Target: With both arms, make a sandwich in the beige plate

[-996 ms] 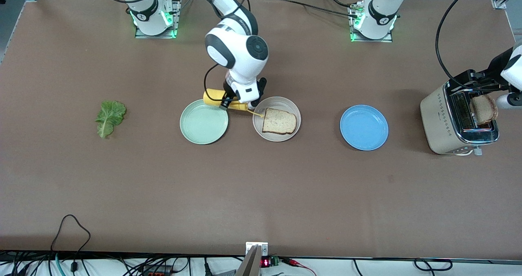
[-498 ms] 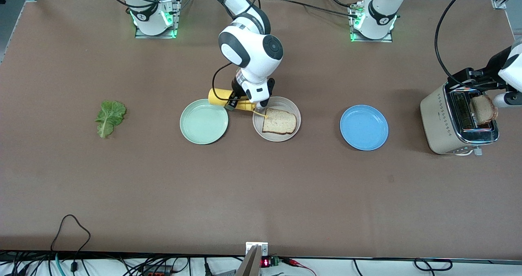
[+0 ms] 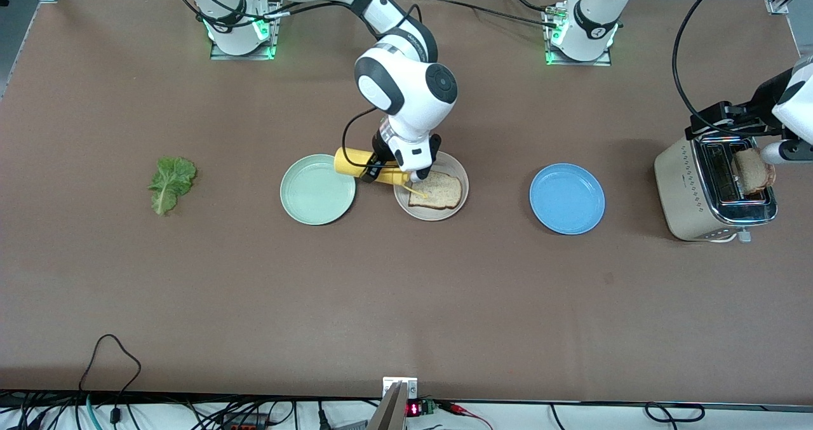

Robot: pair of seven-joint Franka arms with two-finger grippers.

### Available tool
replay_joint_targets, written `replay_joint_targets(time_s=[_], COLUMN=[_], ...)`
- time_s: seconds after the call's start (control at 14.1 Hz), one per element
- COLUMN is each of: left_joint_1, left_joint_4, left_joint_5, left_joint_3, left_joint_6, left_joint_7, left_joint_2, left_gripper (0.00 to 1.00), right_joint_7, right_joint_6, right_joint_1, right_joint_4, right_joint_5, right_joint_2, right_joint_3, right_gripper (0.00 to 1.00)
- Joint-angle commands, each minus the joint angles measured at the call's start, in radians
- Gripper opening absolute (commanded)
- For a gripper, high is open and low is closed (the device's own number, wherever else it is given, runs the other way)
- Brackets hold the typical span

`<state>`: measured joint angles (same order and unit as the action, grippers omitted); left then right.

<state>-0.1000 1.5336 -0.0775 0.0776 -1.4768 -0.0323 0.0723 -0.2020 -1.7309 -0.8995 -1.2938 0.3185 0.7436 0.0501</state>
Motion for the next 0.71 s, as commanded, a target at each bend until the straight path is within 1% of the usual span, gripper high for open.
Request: replay_joint_targets(time_s=[0.0, 0.14, 0.28, 0.64], left_joint_1=[-0.004, -0.004, -0.004, -0.004], left_joint_4=[0.003, 0.003, 0.002, 0.002], left_joint_5=[-0.027, -0.027, -0.028, -0.056], left_joint_3=[-0.001, -0.002, -0.001, -0.009], left_joint_6=[0.013, 0.013, 0.013, 0.013], left_joint_7=[0.006, 0.006, 0.006, 0.006], left_joint_2=[-0.017, -0.019, -0.017, -0.017], left_gripper=[1.00, 1.00, 1.00, 1.00], right_joint_7=[0.023, 0.029, 0.047, 0.049], right_joint_6=[0.011, -0.010, -0.038, -0.038], right_joint_1=[-0.030, -0.032, -0.033, -0.045], right_joint_4=[0.091, 0.116, 0.114, 0.105], right_joint_5=[-0.032, -0.038, -0.041, -0.038], right_joint_2=[0.055, 0.075, 0.083, 0.102], right_joint_3=[0.036, 0.036, 0.037, 0.037], right_gripper=[0.21, 0.21, 0.21, 0.21])
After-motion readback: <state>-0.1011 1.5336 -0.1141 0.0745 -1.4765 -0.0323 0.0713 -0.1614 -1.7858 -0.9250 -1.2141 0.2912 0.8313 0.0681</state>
